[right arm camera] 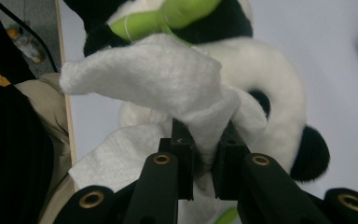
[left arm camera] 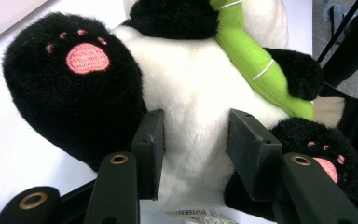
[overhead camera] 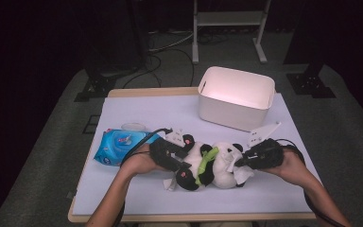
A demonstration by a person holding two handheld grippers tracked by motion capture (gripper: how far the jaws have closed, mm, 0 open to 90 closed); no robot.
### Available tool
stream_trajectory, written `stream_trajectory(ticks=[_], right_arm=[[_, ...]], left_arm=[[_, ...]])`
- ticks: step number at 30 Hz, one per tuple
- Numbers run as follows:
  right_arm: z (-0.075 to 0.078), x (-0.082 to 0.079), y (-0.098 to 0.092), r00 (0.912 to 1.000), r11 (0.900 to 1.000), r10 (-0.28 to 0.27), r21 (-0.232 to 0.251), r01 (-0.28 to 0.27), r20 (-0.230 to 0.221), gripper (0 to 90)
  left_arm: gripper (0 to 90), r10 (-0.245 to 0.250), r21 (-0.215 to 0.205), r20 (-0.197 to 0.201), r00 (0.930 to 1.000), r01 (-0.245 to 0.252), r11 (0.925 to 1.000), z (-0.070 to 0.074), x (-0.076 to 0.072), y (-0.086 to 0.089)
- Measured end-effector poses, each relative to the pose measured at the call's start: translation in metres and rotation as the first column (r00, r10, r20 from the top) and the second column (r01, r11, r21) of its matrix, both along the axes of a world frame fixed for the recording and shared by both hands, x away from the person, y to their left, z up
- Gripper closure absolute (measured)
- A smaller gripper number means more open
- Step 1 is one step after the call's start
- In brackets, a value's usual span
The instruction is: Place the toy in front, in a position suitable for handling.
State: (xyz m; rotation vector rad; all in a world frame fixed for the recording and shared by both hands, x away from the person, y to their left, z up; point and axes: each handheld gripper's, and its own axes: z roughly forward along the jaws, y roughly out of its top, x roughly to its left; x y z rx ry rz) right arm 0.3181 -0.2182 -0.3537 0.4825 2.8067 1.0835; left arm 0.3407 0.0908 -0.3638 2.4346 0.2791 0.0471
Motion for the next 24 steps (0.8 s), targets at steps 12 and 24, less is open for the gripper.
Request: stream_trajectory(ticks=[12, 24], right_arm=[[0.013, 0.004, 0.043, 0.9961, 0.996, 0.083, -0.042, -0.082, 0.031, 80.2], [0.007, 0.01, 0.046, 0.997, 0.995, 0.076, -0.071, -0.075, 0.016, 80.8]], left_arm=[[56.3, 0.001, -0.001, -0.001, 1.0, -0.001, 1.0, 0.0, 0.0, -0.001], [54.4, 0.012, -0.025, -0.006, 0.9999, -0.012, 0.9996, 0.0, 0.003, 0.002]])
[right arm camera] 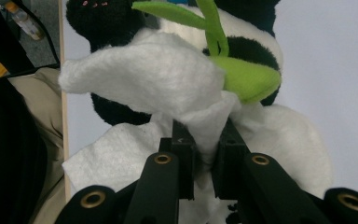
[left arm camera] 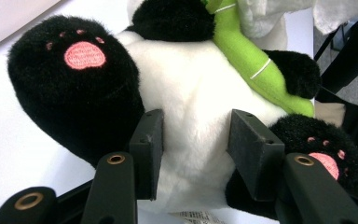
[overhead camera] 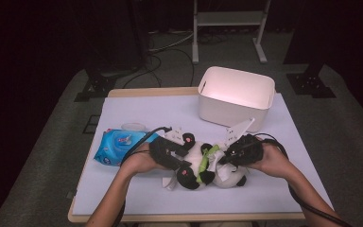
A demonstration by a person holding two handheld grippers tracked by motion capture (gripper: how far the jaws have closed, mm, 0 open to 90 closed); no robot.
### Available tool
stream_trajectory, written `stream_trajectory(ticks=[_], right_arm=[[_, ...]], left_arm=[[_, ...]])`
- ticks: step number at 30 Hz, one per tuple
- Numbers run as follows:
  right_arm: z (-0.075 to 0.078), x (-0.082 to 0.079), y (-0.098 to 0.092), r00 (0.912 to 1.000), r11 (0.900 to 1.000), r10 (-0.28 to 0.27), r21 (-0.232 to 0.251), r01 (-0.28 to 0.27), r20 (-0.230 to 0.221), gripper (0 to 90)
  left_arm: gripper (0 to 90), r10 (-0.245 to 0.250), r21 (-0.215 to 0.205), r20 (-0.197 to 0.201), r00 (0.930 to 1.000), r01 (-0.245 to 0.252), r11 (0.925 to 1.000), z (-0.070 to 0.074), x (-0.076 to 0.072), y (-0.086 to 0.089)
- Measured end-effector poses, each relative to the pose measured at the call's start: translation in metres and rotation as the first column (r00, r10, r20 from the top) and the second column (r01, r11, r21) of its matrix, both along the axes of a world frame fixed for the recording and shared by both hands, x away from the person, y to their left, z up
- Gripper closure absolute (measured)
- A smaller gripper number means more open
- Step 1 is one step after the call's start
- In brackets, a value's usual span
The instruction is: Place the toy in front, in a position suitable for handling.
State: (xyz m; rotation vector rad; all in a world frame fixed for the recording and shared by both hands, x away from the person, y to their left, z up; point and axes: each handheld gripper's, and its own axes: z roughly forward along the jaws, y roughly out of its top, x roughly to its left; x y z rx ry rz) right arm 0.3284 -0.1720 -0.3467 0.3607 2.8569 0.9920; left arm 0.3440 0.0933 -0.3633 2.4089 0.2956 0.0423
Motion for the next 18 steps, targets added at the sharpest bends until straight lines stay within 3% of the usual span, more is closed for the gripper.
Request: stream_trajectory(ticks=[6, 10, 18], right_arm=[[-0.002, 0.002, -0.005, 0.9999, 1.0, -0.004, 0.009, 0.004, -0.014, 81.0], [-0.003, 0.003, -0.009, 0.9996, 1.0, -0.016, 0.014, 0.016, -0.023, 81.1], [-0.002, 0.002, -0.011, 0.9997, 1.0, -0.018, -0.001, 0.018, -0.019, 81.0]], left_arm=[[49.0, 0.018, 0.007, 0.01, 0.9998, -0.018, 0.9998, 0.003, 0.002, 0.004], [47.0, 0.025, 0.033, 0.009, 0.9996, -0.025, 0.9991, 0.001, 0.003, 0.008], [49.6, 0.022, 0.015, -0.006, 0.9997, -0.022, 0.9996, -0.009, 0.004, 0.005]])
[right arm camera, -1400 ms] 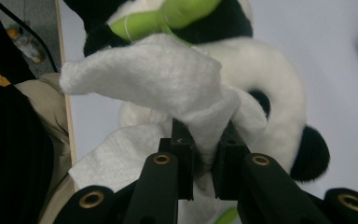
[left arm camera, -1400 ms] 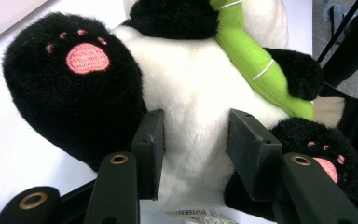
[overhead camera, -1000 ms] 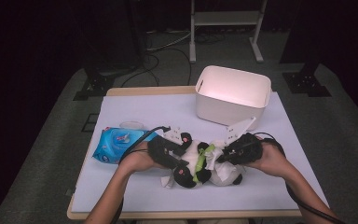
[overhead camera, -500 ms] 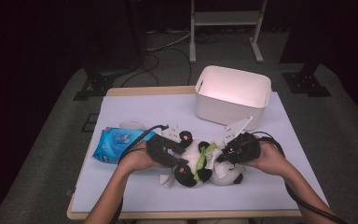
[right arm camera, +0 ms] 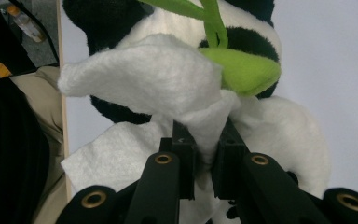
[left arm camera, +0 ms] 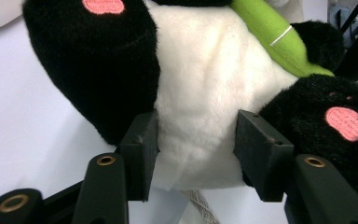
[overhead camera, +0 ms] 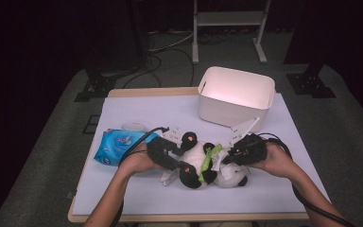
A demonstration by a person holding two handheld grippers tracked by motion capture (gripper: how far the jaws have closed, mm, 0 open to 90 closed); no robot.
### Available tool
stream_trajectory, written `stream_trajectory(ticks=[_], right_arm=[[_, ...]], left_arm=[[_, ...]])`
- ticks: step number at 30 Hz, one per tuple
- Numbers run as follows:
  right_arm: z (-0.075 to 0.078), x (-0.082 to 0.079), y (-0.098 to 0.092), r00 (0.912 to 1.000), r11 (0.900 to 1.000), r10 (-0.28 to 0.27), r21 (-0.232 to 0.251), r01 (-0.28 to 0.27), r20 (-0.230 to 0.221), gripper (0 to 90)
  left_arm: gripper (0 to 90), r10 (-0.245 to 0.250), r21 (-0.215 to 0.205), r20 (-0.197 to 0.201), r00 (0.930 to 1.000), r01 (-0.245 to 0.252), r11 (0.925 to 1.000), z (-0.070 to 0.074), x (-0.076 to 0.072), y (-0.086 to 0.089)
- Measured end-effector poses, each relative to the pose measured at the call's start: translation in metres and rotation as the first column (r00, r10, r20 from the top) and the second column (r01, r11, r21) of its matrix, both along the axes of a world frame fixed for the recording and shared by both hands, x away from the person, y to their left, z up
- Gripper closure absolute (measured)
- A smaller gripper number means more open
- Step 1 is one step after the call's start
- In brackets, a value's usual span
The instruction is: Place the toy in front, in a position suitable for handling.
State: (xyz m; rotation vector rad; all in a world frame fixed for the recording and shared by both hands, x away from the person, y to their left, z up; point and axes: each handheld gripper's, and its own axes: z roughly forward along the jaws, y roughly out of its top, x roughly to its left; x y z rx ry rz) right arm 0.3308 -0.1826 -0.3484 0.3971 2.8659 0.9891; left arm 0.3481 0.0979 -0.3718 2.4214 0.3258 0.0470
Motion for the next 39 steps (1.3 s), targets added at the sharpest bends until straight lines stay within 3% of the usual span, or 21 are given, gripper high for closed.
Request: stream_trajectory(ticks=[6, 12, 18, 22, 33, 39], right_arm=[[0.005, -0.001, -0.001, 0.9999, 1.0, -0.003, -0.029, 0.003, 0.01, 80.8], [0.007, -0.003, -0.014, 0.9995, 0.999, -0.027, -0.045, 0.028, 0.014, 80.7], [0.006, -0.008, -0.037, 0.9979, 0.998, -0.064, -0.024, 0.064, 0.002, 80.6], [0.005, -0.012, -0.045, 0.9982, 0.998, -0.057, 0.016, 0.058, -0.015, 80.9], [0.017, -0.016, 0.0, 0.998, 0.998, 0.064, 0.031, -0.063, -0.004, 81.1], [0.003, -0.013, 0.037, 0.9931, 0.992, 0.116, -0.054, -0.117, -0.019, 80.9]], left_arm=[[51.0, -0.003, -0.018, -0.001, 1.0, 0.003, 0.9998, -0.003, 0.001, -0.008], [51.2, -0.039, -0.012, 0.016, 0.9991, 0.04, 0.9991, -0.004, 0.001, -0.026], [51.2, -0.064, -0.028, 0.026, 0.9976, 0.064, 0.9975, -0.005, 0.0, -0.045], [51.1, -0.071, -0.038, 0.024, 0.9972, 0.072, 0.9967, -0.006, -0.001, -0.05], [51.0, -0.069, -0.048, 0.021, 0.9974, 0.069, 0.9964, -0.007, 0.0, -0.047], [50.4, -0.073, -0.058, 0.026, 0.997, 0.074, 0.9956, -0.008, -0.003, -0.045]])
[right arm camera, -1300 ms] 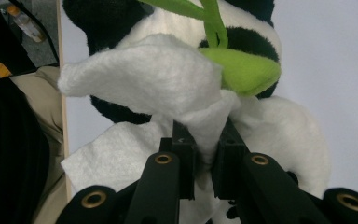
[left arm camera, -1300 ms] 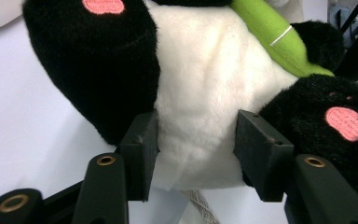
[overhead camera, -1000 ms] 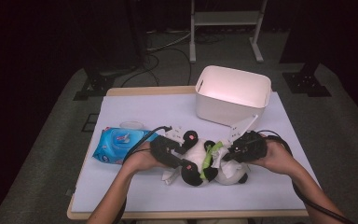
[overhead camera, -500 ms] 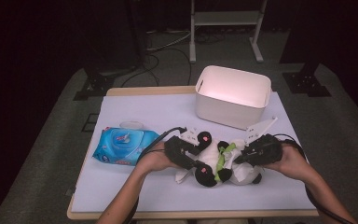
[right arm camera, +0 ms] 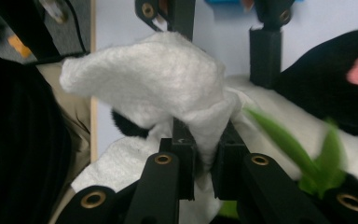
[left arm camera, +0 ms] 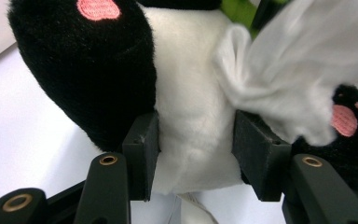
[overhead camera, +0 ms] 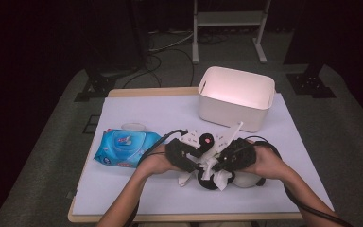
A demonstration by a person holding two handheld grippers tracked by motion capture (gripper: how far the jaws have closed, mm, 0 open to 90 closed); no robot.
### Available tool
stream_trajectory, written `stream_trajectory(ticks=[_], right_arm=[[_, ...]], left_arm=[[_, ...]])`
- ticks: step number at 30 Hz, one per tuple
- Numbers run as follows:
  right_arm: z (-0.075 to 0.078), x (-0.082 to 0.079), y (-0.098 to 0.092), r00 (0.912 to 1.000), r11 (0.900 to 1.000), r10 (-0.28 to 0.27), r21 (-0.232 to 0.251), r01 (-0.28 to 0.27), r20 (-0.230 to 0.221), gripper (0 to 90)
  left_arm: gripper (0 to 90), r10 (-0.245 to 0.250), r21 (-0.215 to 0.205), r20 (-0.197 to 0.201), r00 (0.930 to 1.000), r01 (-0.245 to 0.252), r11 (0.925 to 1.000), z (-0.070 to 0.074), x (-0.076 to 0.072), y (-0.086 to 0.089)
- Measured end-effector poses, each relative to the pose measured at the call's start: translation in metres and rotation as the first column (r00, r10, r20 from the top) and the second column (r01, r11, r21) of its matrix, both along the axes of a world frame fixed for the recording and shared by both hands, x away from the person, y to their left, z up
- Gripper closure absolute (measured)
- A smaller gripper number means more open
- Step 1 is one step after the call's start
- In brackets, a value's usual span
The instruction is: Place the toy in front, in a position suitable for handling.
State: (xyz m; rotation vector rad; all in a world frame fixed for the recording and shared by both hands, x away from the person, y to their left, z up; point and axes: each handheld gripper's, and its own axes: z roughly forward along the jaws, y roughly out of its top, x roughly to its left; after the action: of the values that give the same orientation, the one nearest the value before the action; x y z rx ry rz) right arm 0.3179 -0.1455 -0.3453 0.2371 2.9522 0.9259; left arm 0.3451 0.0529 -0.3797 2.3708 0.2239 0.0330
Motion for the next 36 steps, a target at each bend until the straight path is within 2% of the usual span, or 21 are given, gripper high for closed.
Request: stream_trajectory(ticks=[5, 12, 17, 24, 29, 31, 36], right_arm=[[-0.001, 0.001, -0.005, 0.9998, 1.0, -0.013, 0.004, 0.013, -0.012, 81.0], [0.006, -0.002, -0.02, 0.9988, 0.999, -0.047, 0.003, 0.047, 0.012, 81.0], [0.006, 0.001, -0.014, 0.9987, 0.999, -0.046, -0.001, 0.046, 0.021, 81.0], [0.011, 0.016, -0.005, 0.9975, 0.998, -0.064, 0.015, 0.063, 0.032, 81.0], [0.017, 0.028, -0.001, 0.9945, 0.996, -0.084, -0.016, 0.085, 0.062, 81.0], [0.018, 0.033, -0.001, 0.9938, 0.995, -0.1, -0.023, 0.101, 0.048, 80.9], [0.02, 0.037, -0.011, 0.9909, 0.993, -0.12, -0.018, 0.121, 0.062, 80.9]], left_arm=[[49.9, 0.005, -0.024, -0.006, 1.0, -0.005, 0.9997, -0.003, 0.001, 0.003], [49.9, 0.005, -0.021, 0.0, 1.0, -0.005, 0.9998, -0.003, 0.0, 0.003], [50.1, 0.002, -0.023, -0.004, 1.0, -0.002, 0.9997, -0.003, -0.001, 0.003], [50.5, 0.001, -0.019, -0.006, 1.0, -0.001, 0.9998, -0.003, -0.001, 0.002], [50.7, 0.0, -0.011, -0.002, 1.0, 0.0, 0.9999, -0.002, -0.002, 0.002], [50.8, 0.005, -0.01, -0.002, 1.0, -0.005, 0.9999, -0.002, -0.002, 0.002], [50.8, 0.004, -0.01, -0.002, 1.0, -0.004, 0.9999, -0.002, -0.001, 0.002]])
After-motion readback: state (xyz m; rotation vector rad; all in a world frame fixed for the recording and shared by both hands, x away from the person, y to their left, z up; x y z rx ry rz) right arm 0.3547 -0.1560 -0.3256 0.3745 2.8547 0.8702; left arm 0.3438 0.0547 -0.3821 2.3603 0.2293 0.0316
